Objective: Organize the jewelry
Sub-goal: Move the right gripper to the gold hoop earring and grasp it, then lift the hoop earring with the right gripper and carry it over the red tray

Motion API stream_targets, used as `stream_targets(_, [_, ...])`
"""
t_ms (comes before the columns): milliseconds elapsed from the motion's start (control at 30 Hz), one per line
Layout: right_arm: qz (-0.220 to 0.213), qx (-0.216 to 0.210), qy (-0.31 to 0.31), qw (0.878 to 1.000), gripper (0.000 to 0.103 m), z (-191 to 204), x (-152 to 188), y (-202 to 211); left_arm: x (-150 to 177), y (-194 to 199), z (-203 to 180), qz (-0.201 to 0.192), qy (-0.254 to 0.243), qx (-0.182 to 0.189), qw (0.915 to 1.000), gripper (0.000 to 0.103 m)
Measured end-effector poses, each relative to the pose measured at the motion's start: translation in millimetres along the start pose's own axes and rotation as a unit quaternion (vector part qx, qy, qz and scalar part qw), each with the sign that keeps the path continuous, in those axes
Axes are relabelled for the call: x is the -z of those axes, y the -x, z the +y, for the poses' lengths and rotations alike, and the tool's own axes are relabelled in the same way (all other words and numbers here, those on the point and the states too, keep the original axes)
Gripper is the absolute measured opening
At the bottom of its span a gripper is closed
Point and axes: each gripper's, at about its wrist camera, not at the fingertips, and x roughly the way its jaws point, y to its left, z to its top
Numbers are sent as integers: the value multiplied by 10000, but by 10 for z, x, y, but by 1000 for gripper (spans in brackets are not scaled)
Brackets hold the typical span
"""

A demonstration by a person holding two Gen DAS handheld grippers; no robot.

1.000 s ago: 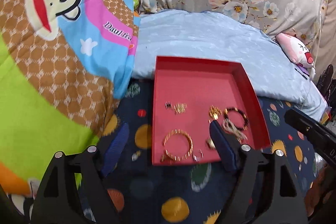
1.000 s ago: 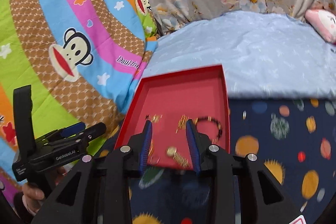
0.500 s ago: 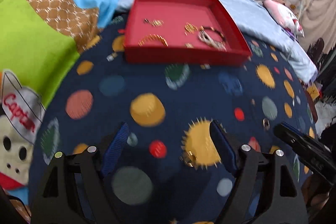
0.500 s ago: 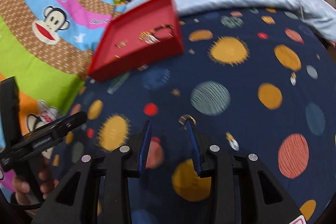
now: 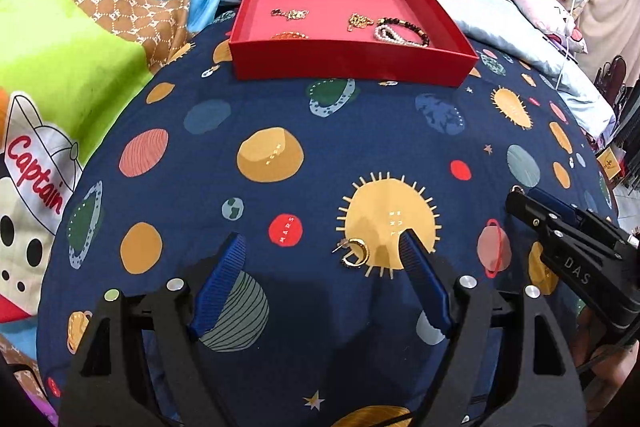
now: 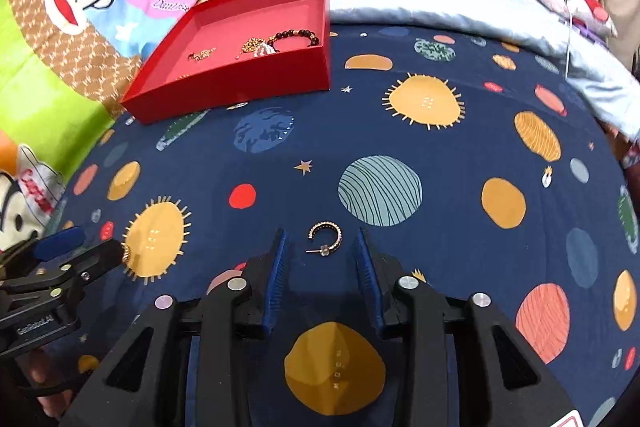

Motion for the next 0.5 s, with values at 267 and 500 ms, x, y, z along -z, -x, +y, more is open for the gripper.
stream_targets(267, [-64, 75, -101, 9999, 16, -29, -15, -11, 41, -94, -43, 84, -87, -140, 9998, 57])
stream_targets(500, [-88, -63, -241, 9997, 16, -67, -19, -11, 36, -98, -80, 16, -206, -221, 9995, 33])
